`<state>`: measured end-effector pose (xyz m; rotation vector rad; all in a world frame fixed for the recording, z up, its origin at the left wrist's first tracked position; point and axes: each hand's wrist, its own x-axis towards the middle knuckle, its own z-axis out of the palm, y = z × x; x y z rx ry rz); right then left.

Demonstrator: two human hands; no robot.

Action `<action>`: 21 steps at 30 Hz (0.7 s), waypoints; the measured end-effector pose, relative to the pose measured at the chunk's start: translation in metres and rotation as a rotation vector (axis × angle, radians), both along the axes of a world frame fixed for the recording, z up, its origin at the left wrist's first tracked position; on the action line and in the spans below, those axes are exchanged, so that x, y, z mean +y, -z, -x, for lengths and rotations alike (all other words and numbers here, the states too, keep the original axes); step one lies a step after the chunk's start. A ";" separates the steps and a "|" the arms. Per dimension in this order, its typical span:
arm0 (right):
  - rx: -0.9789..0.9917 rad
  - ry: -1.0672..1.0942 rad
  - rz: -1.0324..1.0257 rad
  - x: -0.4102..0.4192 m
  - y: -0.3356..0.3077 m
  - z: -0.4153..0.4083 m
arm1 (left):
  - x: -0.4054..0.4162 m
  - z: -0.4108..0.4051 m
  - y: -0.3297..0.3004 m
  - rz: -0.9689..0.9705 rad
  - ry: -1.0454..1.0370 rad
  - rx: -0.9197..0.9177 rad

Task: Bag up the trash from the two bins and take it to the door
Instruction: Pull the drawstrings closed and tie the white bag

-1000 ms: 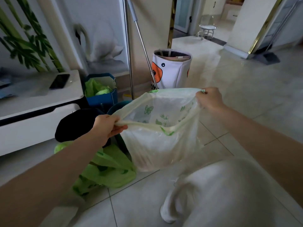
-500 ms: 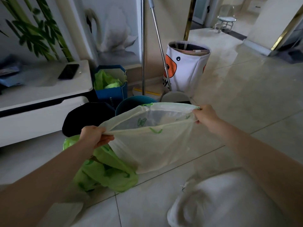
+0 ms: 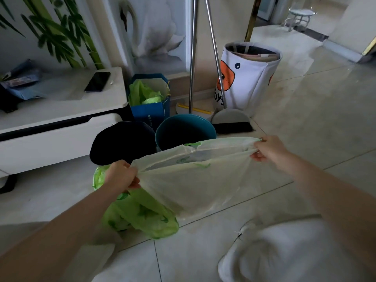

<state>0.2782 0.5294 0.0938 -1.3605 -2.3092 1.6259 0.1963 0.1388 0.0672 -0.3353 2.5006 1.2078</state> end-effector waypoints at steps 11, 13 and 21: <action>-0.075 -0.127 0.181 -0.035 -0.017 -0.012 | 0.049 0.022 0.004 0.246 0.389 0.142; -0.076 -0.272 -0.190 -0.041 -0.021 -0.017 | 0.067 0.026 0.000 0.211 0.428 0.161; 0.115 -1.187 -0.799 -0.084 0.005 -0.039 | 0.138 0.036 0.001 0.283 0.628 0.303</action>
